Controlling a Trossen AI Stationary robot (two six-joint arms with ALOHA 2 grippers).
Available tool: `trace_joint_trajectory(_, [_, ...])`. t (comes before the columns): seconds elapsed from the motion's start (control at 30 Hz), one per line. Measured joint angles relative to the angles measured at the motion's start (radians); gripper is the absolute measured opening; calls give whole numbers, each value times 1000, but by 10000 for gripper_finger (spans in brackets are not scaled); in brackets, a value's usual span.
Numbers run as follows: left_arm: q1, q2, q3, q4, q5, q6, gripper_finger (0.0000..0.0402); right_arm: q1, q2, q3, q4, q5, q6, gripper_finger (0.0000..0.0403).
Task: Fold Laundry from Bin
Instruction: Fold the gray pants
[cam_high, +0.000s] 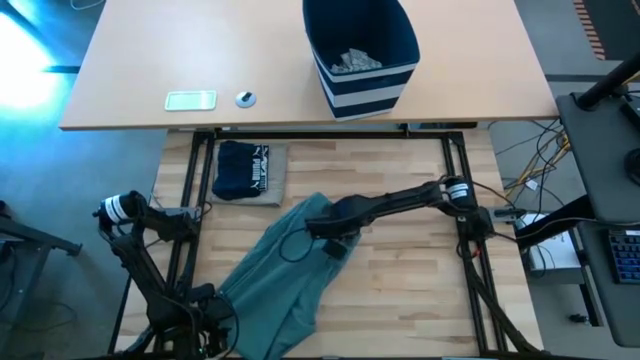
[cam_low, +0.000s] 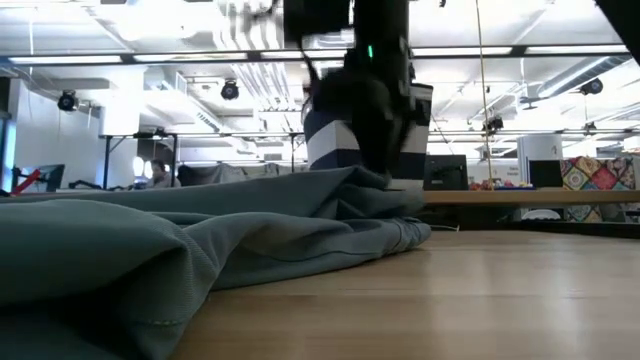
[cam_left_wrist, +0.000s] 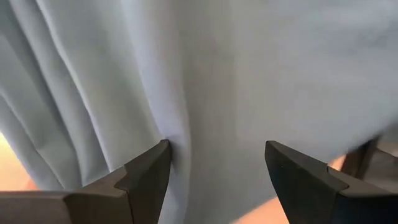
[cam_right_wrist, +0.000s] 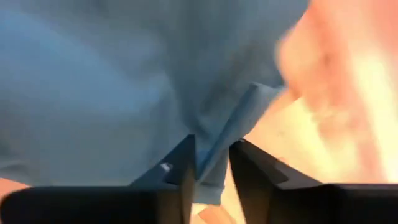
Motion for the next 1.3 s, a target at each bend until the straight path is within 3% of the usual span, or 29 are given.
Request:
trace_joint_trajectory(0.27, [-50,67,2,146,42,10,245,38,-124,49,58,179,-50,179])
trace_joint_trajectory(0.47, [-60,69,42,83,73,30,245,145,-118,41,483,75,-246,195])
trace_joint_trajectory(0.6, [-46,-23,119,-156,66,49,245,251,-2,41,807,66,-265,186])
trace_joint_trajectory(0.7, [-26,-125,125,-274,-20,80,245,306,128,67,997,111,-240,174])
trace_joint_trajectory(0.83, [55,-269,1,-244,-109,116,245,350,327,209,1048,167,-143,155])
trace_joint_trajectory(0.97, [194,-327,-190,-165,-125,223,245,371,509,397,1028,170,-91,134])
trace_joint_trajectory(1.1, [333,-314,-361,86,-90,373,245,391,643,581,954,39,-39,121])
trace_joint_trajectory(1.23, [423,-293,-450,217,-40,448,245,399,630,558,1043,-226,22,112])
trace_joint_trajectory(1.3, [453,-295,-466,223,-45,471,245,403,610,558,1023,-294,36,108])
